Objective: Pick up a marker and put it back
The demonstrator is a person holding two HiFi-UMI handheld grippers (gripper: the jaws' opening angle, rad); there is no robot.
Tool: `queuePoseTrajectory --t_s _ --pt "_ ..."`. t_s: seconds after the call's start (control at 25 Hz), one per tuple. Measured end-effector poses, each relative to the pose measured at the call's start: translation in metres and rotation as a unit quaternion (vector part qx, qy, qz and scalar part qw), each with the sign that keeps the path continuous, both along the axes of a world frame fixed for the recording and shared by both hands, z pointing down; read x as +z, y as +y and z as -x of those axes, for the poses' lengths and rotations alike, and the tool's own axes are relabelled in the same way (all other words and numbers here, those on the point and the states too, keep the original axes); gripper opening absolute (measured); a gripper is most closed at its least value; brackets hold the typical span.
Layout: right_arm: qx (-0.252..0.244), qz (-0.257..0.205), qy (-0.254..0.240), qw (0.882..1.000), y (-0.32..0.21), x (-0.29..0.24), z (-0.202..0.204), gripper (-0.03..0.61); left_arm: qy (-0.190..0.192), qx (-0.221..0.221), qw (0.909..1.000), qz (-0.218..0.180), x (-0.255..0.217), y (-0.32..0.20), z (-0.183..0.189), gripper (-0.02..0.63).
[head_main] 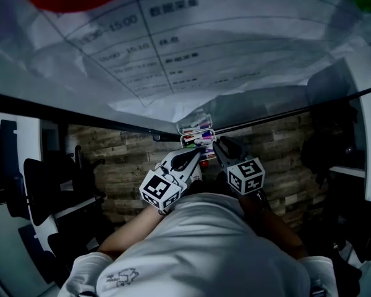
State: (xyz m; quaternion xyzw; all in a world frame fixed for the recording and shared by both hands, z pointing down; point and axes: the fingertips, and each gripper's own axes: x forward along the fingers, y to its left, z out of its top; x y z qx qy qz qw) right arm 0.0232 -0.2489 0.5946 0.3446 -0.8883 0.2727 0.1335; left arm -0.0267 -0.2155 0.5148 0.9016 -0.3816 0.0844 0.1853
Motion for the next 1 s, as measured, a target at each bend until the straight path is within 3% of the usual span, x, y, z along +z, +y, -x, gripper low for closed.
queuePoseTrajectory --t_s 1.0 --pt "-0.012 -0.028 0.006 1.0 0.008 -0.014 0.015 0.079 0.008 -0.012 0.9999 -0.007 -0.005 0.01 0.015 0.006"
